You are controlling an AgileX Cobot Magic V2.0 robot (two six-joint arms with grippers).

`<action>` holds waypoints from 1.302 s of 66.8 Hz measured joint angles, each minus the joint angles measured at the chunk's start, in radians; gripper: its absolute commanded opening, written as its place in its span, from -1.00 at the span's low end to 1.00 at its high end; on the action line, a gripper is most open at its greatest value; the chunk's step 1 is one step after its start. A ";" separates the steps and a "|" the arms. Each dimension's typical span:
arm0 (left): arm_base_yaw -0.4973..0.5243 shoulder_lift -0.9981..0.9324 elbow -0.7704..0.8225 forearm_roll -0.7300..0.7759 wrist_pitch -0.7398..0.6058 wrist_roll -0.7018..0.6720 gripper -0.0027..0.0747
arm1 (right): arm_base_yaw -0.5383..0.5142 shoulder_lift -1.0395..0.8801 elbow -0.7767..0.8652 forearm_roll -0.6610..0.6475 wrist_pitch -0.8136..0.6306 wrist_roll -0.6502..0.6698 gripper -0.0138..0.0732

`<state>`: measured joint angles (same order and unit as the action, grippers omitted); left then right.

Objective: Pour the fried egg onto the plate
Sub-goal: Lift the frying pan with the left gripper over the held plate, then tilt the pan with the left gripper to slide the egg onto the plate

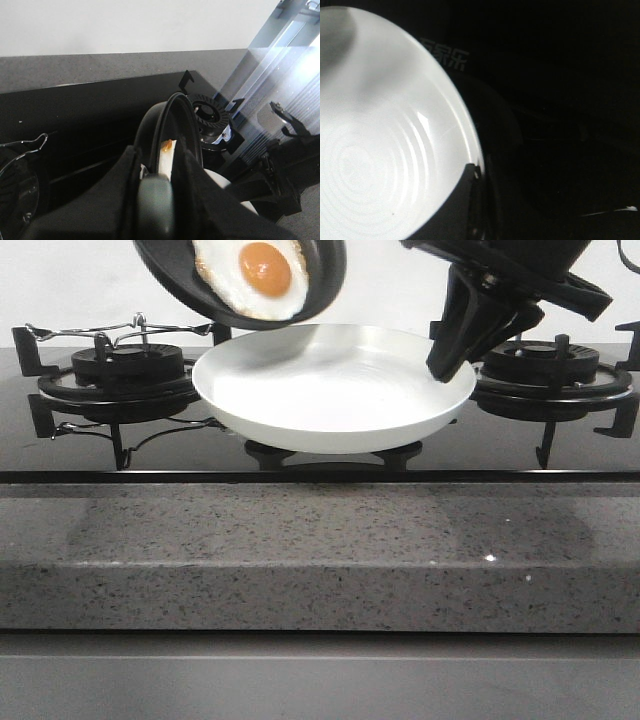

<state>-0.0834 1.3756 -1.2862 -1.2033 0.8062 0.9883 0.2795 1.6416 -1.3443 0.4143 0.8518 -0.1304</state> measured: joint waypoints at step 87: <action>-0.346 -0.078 0.000 0.326 -0.289 0.369 -0.98 | 0.000 0.000 0.000 0.002 0.004 0.000 -0.84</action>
<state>-0.4289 1.2981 -1.2862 -0.8773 0.5177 1.3570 0.2795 1.6416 -1.3443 0.4160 0.8560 -0.1304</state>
